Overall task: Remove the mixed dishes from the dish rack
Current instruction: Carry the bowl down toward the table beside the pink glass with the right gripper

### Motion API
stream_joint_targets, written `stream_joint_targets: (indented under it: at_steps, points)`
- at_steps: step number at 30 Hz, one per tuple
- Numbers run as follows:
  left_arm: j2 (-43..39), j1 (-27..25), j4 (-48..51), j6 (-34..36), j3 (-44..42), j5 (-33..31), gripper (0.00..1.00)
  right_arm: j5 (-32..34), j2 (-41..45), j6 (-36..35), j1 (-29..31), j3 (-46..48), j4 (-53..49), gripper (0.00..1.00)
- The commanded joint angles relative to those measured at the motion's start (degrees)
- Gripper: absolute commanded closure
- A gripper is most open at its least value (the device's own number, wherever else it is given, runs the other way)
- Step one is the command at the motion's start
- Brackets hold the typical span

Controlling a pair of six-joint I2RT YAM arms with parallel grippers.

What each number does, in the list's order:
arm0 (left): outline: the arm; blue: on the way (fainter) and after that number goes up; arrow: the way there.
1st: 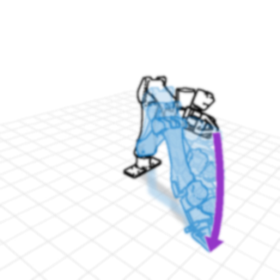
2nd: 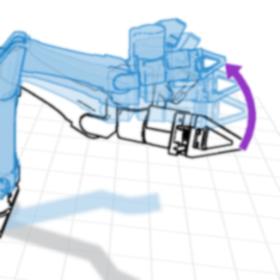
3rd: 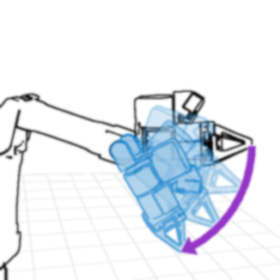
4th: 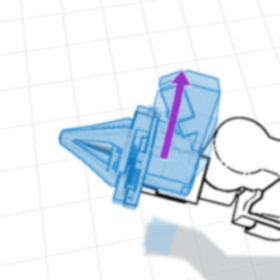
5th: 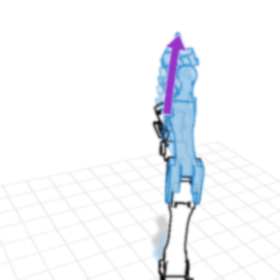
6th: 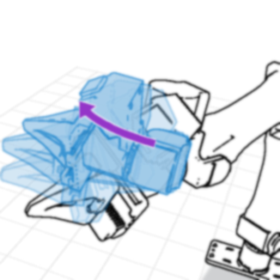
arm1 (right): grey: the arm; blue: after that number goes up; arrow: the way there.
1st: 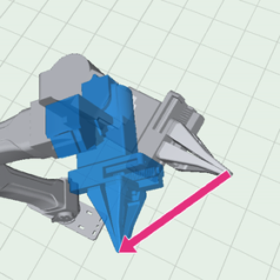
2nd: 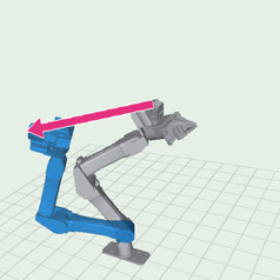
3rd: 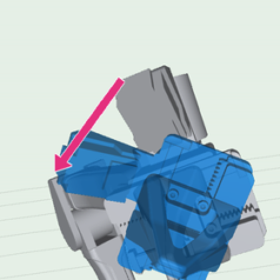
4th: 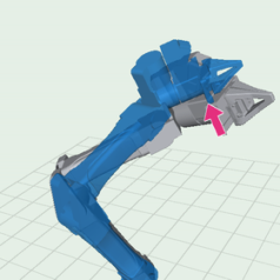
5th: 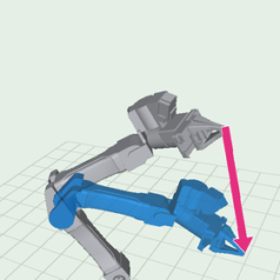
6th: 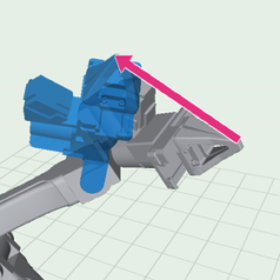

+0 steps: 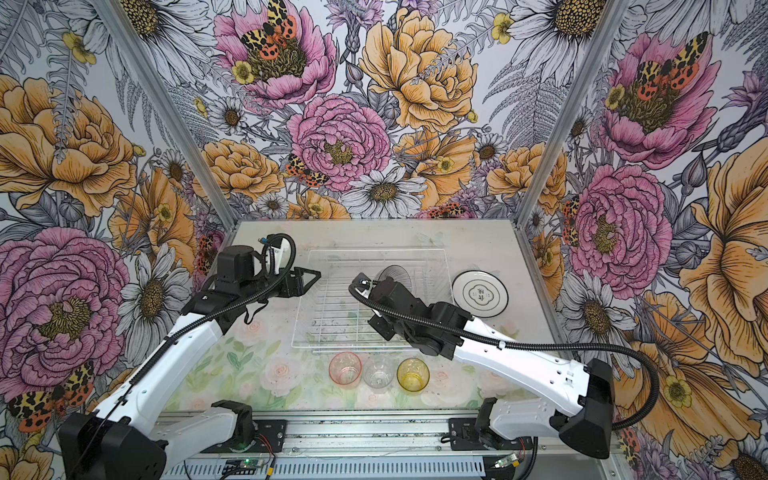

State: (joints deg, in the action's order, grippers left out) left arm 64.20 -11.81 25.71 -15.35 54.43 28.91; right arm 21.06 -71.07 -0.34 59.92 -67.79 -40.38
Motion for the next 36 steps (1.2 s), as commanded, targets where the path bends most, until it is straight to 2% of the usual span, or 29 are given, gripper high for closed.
stream_joint_targets:
  at_steps: [1, 5, 8, 25, 29, 36]
  points:
    - [0.72, 0.95, 0.40, 1.63, 1.29, -0.70, 0.17, 8.70, -0.29, -5.07, 3.97, -3.29, 1.56, 1.00]
    - [1.27, 1.21, 0.40, 1.71, 1.60, -0.34, 0.17, 13.73, -1.07, -8.65, 9.51, -4.43, 1.54, 1.00]
    - [1.54, 1.40, 0.41, 1.73, 1.77, -0.17, 0.17, 14.56, -1.99, -11.33, 13.26, -5.44, 1.60, 1.00]
    - [2.97, 2.51, 0.45, 1.73, 2.33, 0.27, 0.17, 0.68, -11.18, -22.74, 31.98, -11.03, 0.27, 1.00]
    - [3.53, 2.80, 0.40, 1.98, 2.74, 0.48, 0.17, -2.06, -14.32, -23.96, 33.99, -11.75, -0.83, 1.00]
    - [3.82, 3.02, 0.31, 2.04, 3.64, 0.61, 0.17, -2.86, -20.06, -25.83, 35.29, -12.05, -1.63, 1.00]
